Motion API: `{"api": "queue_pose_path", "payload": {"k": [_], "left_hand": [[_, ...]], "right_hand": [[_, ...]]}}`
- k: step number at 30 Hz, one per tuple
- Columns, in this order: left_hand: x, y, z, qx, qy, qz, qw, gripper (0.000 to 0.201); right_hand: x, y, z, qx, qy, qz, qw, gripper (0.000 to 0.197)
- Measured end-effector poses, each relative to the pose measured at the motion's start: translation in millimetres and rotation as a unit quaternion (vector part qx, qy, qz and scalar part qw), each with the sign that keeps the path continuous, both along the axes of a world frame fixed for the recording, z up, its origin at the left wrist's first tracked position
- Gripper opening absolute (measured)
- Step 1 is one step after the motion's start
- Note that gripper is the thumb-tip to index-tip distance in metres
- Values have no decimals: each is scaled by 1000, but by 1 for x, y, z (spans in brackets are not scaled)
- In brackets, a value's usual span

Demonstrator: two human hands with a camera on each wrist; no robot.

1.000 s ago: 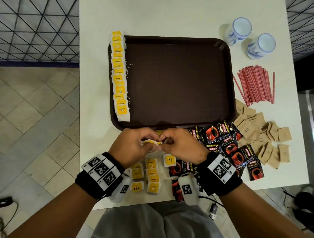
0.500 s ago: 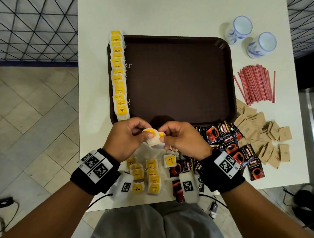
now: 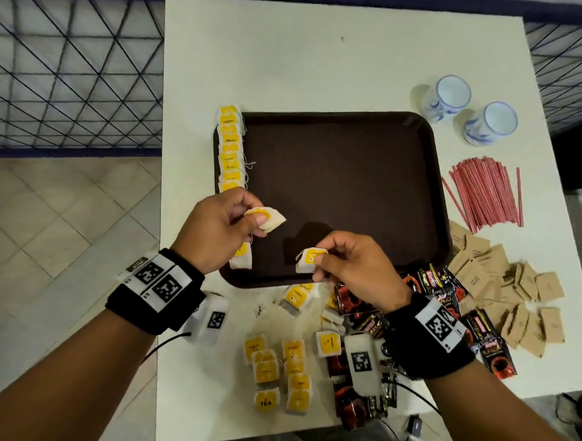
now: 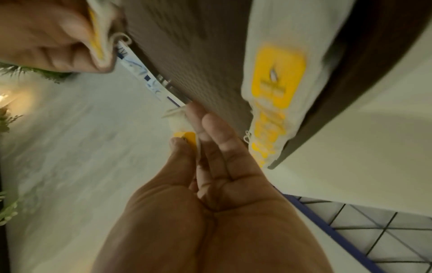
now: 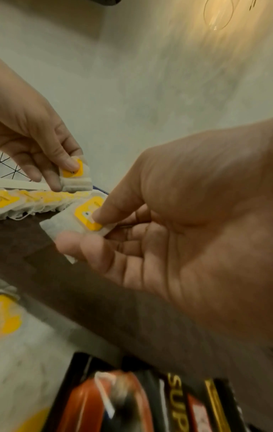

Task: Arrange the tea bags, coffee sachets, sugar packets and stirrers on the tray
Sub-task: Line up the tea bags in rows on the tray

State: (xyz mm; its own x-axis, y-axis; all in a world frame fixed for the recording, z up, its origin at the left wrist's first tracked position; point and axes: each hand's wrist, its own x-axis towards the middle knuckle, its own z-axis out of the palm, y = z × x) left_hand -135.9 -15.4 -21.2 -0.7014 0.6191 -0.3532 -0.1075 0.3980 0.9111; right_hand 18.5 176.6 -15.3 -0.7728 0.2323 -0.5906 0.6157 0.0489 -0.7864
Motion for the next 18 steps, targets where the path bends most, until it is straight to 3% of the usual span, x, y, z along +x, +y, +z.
{"api": "queue_pose_path", "payload": {"k": [5, 11, 18], "left_hand": [[-66, 23, -8, -48, 84, -13, 995, 9], [-124, 51, -10, -155, 242, -85, 954, 9], [-161, 72, -19, -208, 260, -132, 934, 14]], "right_hand": [[-32, 10, -12, 2, 19, 6, 1000, 6], [-73, 18, -24, 18, 42, 7, 999, 7], [-129, 35, -32, 51, 46, 24, 997, 11]]}}
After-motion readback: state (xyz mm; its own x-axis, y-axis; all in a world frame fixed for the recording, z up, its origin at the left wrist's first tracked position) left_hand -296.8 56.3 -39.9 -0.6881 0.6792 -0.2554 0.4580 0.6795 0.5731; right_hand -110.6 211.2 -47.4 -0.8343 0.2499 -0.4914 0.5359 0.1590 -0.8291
